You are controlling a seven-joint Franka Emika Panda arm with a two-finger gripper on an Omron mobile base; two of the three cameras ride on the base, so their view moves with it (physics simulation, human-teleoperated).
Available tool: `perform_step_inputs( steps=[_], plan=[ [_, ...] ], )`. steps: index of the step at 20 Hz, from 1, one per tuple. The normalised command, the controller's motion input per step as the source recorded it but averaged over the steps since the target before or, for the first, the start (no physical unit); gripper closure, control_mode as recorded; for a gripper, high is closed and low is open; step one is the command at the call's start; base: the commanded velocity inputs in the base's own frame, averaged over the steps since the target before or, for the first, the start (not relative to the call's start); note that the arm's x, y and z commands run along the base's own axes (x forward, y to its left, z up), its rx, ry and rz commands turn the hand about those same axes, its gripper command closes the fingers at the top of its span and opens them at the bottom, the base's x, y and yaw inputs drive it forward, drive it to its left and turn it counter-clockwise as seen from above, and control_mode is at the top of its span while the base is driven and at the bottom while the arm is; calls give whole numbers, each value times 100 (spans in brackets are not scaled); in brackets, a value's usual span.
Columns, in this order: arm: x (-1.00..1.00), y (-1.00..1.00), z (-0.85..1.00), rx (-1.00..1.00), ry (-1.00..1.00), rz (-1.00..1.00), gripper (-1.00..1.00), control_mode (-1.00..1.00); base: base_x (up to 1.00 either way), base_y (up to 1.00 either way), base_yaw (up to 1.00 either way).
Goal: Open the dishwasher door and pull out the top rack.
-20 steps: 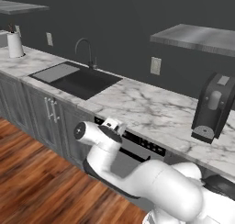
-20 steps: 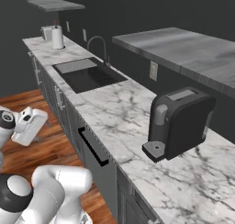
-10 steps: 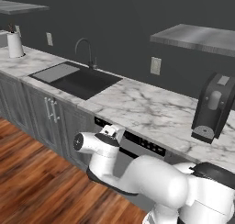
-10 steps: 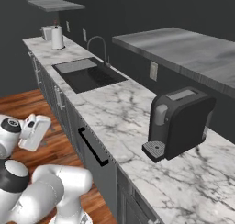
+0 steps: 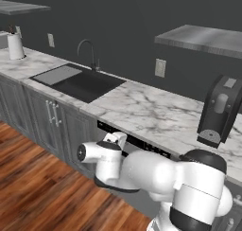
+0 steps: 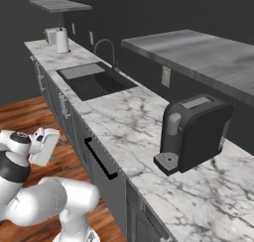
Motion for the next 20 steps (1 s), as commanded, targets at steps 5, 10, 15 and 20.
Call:
perform_step_inputs(
  steps=[5,10,15,20],
  plan=[
    [27,-4,-27,-6,0,0,-100,-100,0,0,0],
    [25,0,-32,-6,0,0,-100,-100,0,0,0],
    [29,0,-28,-7,-2,0,-100,-100,0,0,0],
    [26,0,-29,-7,-1,0,-100,-100,0,0,0]
  ],
)
